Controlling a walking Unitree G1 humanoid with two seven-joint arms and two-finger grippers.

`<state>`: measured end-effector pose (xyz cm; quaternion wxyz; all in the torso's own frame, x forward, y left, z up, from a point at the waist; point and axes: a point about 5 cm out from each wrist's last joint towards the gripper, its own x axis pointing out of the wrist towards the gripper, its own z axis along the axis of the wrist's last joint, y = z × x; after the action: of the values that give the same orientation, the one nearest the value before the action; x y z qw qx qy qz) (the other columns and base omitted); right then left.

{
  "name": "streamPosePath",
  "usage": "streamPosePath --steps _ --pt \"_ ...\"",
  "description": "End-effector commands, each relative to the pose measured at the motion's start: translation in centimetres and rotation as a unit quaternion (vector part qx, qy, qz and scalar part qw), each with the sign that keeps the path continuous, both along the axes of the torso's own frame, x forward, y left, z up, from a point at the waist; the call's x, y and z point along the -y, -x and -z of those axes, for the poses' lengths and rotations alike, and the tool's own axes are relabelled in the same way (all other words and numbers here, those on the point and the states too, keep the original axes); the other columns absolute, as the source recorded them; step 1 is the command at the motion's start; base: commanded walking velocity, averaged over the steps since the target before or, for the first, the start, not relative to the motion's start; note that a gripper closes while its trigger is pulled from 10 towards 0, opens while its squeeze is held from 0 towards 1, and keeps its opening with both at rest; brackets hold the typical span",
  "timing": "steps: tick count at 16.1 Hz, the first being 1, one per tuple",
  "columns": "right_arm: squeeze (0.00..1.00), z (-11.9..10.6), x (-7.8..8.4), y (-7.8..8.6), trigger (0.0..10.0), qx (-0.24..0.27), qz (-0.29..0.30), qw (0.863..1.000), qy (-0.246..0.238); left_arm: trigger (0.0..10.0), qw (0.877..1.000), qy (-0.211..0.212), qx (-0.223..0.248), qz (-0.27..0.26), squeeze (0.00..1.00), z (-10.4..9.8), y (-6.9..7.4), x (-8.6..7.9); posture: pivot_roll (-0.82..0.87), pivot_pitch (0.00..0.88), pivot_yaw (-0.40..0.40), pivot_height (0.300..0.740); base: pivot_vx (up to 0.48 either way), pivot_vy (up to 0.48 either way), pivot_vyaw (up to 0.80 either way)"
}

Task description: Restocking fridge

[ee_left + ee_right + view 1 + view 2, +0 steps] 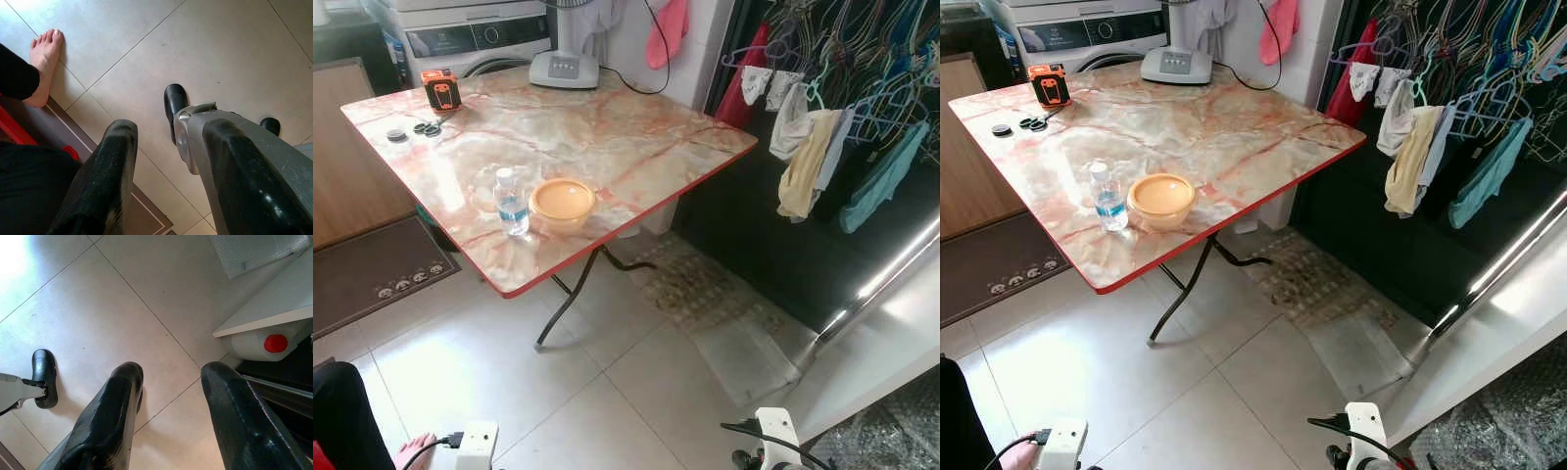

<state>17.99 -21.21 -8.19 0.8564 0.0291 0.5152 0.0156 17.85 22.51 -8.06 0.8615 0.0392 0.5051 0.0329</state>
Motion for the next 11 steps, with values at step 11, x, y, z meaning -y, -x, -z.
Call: streamPosePath --steps 11 --pt "0.00 -0.21 0.25 -0.33 10.0 0.004 -0.003 1.000 0.003 10.0 1.000 -0.005 0.004 0.012 0.00 0.04 0.09 0.05 0.01 0.000 -0.117 0.740 0.000 0.000 0.00"
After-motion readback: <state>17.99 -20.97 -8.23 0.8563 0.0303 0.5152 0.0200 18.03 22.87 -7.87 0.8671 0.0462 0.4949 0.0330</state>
